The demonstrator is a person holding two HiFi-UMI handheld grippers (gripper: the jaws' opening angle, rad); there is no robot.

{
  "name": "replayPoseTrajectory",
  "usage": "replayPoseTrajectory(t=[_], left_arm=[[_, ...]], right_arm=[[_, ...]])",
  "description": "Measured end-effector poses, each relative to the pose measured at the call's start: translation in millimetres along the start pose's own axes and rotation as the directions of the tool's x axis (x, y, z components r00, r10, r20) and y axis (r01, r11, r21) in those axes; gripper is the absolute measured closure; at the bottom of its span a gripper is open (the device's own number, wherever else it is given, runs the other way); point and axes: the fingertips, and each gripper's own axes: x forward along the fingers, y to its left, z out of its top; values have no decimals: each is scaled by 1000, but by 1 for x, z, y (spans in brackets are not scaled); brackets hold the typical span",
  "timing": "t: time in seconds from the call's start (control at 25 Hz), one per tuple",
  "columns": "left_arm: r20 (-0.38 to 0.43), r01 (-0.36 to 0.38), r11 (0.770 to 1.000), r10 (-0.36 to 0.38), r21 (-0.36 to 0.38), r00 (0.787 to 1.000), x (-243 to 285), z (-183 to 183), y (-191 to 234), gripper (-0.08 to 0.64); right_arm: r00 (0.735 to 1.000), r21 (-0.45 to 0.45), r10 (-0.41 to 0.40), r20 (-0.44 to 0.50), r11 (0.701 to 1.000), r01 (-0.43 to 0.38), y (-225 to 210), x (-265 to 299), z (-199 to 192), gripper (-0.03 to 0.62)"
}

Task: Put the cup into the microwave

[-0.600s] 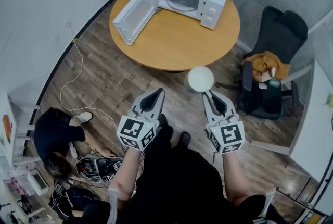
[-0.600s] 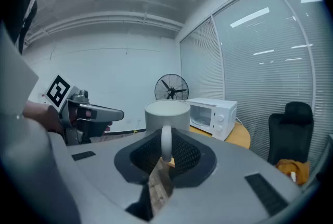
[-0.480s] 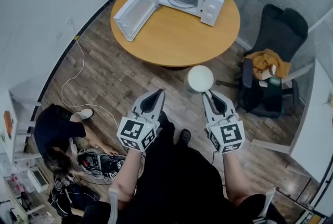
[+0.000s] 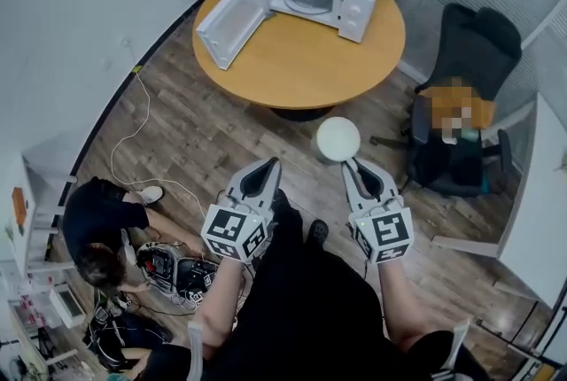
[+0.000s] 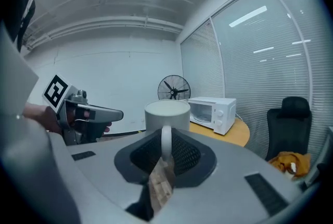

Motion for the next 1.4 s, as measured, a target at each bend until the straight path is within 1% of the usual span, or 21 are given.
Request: replayPoseTrajectory(t=[0.12, 0.24, 0.44, 0.72, 1.04, 1.4], left_arm=[[3, -6, 1000, 6, 2, 1000, -2, 0, -4, 565], [0, -10, 1000, 10, 2, 1000, -3, -1, -7, 565], [-1, -8, 1000, 8, 1, 1000, -2, 0, -10, 565], [-4, 2, 1000, -2, -8, 1000, 7, 1, 2, 565], [7, 17, 1000, -17, -21, 1000, 26, 9, 37, 565], [16, 47, 998, -46, -30, 999, 57, 30, 89, 565]], right_arm=[[1000, 30, 14, -4, 999, -14, -1, -4, -4, 538], [1000, 23, 31, -1, 999, -31, 0, -8, -4, 538], [1000, 14, 29, -3, 999, -29, 0, -8, -4, 538], [1000, 7, 14, -16, 1000, -14, -6, 5, -2, 538], [1000, 14, -5, -22, 1000, 5, -13, 42, 7, 538], [999, -2, -31, -44, 1000, 31, -19, 95, 25, 538]])
